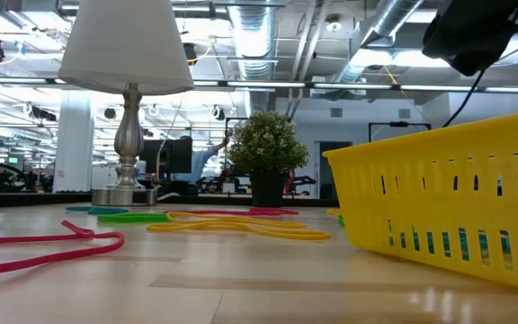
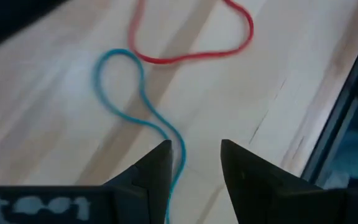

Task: Pick and place items into bin
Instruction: Put the bottom blue rubber band into the bin

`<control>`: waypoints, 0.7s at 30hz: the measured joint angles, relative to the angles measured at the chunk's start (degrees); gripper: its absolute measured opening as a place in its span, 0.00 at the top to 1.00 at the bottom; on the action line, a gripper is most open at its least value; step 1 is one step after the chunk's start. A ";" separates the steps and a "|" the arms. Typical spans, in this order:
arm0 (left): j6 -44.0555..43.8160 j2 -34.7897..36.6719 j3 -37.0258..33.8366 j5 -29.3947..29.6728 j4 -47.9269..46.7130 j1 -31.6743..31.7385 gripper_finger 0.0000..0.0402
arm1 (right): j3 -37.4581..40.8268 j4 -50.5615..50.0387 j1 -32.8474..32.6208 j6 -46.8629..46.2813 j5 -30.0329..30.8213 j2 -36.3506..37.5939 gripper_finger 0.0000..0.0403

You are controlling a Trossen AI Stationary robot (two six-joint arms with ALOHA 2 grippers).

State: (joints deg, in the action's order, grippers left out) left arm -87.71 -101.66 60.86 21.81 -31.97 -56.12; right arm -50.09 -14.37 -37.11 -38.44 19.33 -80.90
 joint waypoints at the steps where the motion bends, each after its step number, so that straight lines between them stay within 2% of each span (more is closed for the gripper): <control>1: 1.49 -0.93 0.00 -0.54 1.22 0.16 0.68 | 0.00 0.00 0.00 0.04 0.02 0.00 0.73; 4: 4.58 -3.65 0.13 -1.78 3.79 0.91 0.68 | 0.00 -0.13 0.00 0.04 0.00 0.00 0.73; 11: 4.43 -5.89 0.47 -3.78 0.55 1.75 0.72 | 0.00 -0.07 0.00 0.02 0.00 0.01 0.73; 21: 5.16 -6.04 0.22 -0.92 -2.78 1.64 0.90 | 0.00 0.13 0.00 -0.11 0.02 0.02 0.73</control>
State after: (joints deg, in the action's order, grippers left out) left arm -82.54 -107.70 61.08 20.89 -34.75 -54.48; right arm -50.09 -14.24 -37.10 -38.54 19.35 -80.88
